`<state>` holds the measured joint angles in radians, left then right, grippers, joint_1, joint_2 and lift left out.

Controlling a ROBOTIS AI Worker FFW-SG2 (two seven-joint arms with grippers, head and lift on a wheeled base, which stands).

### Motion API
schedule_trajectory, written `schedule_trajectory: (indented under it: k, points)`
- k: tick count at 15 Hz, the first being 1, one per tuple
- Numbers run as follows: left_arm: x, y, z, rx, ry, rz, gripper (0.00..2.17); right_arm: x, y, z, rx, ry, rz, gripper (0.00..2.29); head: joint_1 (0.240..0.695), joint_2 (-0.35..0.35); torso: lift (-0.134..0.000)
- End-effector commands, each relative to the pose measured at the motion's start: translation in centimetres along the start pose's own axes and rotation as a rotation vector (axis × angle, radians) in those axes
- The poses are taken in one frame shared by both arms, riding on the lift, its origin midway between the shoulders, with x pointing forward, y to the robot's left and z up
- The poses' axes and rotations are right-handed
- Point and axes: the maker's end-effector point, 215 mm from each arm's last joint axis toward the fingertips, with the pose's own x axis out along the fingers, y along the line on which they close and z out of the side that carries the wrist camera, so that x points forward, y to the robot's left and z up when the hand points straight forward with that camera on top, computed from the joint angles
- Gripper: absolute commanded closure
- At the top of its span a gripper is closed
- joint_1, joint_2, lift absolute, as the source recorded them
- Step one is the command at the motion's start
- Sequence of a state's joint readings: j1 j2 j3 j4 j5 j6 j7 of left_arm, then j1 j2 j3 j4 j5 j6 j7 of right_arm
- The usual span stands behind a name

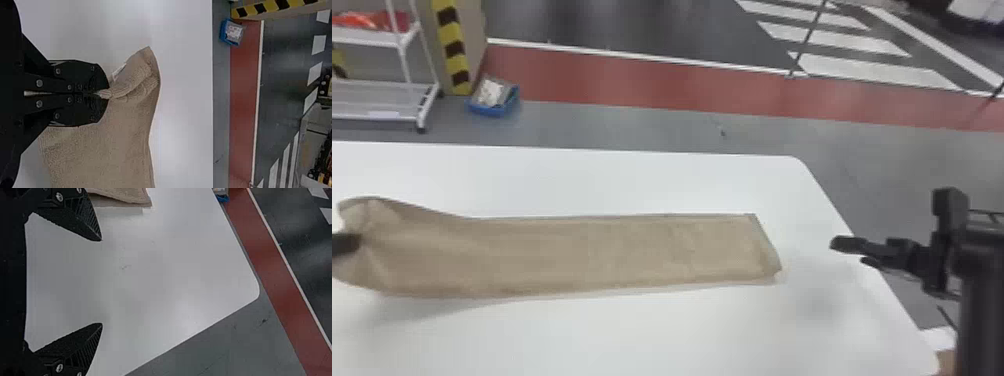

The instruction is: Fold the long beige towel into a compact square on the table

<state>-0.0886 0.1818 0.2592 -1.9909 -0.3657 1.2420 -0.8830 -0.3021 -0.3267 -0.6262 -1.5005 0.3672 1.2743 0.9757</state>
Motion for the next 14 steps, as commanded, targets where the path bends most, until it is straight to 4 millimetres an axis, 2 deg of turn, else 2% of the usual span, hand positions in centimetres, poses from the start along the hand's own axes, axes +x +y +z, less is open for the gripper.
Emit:
schedule_trajectory:
  k: [1, 3, 4, 5, 7, 9, 11, 12, 13, 14]
  points:
    - [-1.2, 2.3, 0.0, -0.014, -0.009, 0.027, 1.92, -0.2, 0.3, 0.1, 0.023, -0.011, 0.024, 0.12, 0.695, -0.229, -0.124]
    - [-2.0, 1.7, 0.5, -0.006, -0.028, 0.017, 1.92, -0.3, 0.2, -0.1, 0.029, -0.013, 0.026, 0.12, 0.695, -0.192, -0.124]
    - [-2.0, 0.7, 0.5, -0.004, -0.029, 0.006, 1.92, -0.4, 0.4, 0.0, 0.029, -0.017, 0.032, 0.12, 0.695, -0.189, -0.124]
    - [-2.1, -1.2, 0.6, -0.008, -0.022, -0.012, 1.92, -0.6, 0.4, 0.1, 0.031, -0.021, 0.032, 0.12, 0.695, -0.189, -0.124]
    - [-2.1, -5.8, 0.8, -0.016, -0.003, -0.056, 1.92, -1.1, 0.0, -0.1, 0.041, -0.026, 0.027, 0.12, 0.695, -0.199, -0.124]
    - [-1.9, -11.2, 1.8, 0.016, 0.001, -0.092, 1.92, -1.5, -0.3, -0.4, 0.059, -0.024, 0.024, 0.12, 0.695, -0.248, -0.124]
    - [-1.3, -16.2, 4.0, 0.036, -0.002, -0.134, 1.92, -1.7, -0.6, -0.8, 0.064, -0.023, 0.022, 0.12, 0.695, -0.3, -0.124]
    - [-1.0, -18.8, 5.9, 0.066, -0.029, -0.151, 1.92, -2.1, -1.0, -0.9, 0.072, -0.029, 0.022, 0.12, 0.695, -0.348, -0.124]
    - [-0.9, -21.2, 7.6, 0.093, -0.052, -0.169, 1.92, -2.3, -1.2, -0.9, 0.077, -0.034, 0.023, 0.12, 0.695, -0.35, -0.124]
    - [-0.8, -22.6, 8.9, 0.12, -0.068, -0.164, 1.92, -2.8, -1.7, -0.9, 0.077, -0.04, 0.016, 0.12, 0.695, -0.35, -0.124]
